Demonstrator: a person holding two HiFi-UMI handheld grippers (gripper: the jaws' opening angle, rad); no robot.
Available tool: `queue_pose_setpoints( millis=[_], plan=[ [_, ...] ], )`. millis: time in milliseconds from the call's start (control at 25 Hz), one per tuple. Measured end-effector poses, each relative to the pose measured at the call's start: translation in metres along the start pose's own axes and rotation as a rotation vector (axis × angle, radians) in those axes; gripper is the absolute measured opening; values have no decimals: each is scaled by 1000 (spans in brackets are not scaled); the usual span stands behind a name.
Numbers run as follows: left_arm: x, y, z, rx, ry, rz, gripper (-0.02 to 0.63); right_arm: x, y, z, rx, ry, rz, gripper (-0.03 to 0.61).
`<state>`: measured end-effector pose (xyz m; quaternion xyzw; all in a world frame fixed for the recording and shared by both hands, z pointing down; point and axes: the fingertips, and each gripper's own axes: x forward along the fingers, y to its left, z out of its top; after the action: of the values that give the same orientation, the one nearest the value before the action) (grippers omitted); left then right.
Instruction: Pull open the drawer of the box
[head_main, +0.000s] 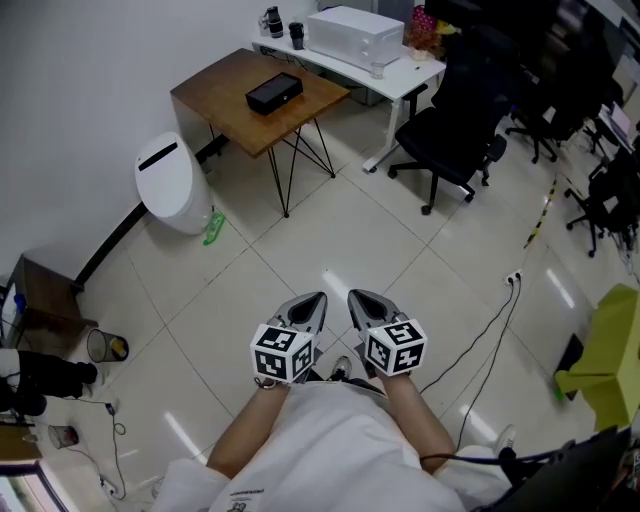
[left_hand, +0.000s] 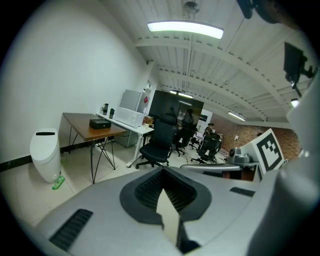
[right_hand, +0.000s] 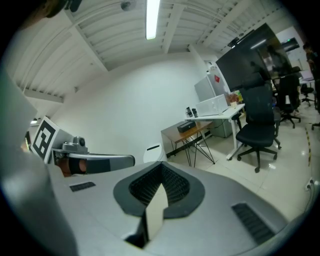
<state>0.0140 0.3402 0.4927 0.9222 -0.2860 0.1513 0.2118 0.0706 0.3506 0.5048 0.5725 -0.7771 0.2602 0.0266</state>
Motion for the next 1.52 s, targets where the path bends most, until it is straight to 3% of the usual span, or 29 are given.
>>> queue_pose_setpoints(
  millis=[320,640,920,1520],
  plan=[
    [9,20,0,-51,3,43,0,26,4,-1,-22,58,70,-12],
    [37,65,15,-74,17,32,0,75,-12,8,0,85,40,-12],
    [68,103,51,-75,7,10,0,117,-31,43,2,76,11,-12],
    [98,220,120,-81,-13,17,0,239,-24,107,-42,66,0,-12]
  ],
)
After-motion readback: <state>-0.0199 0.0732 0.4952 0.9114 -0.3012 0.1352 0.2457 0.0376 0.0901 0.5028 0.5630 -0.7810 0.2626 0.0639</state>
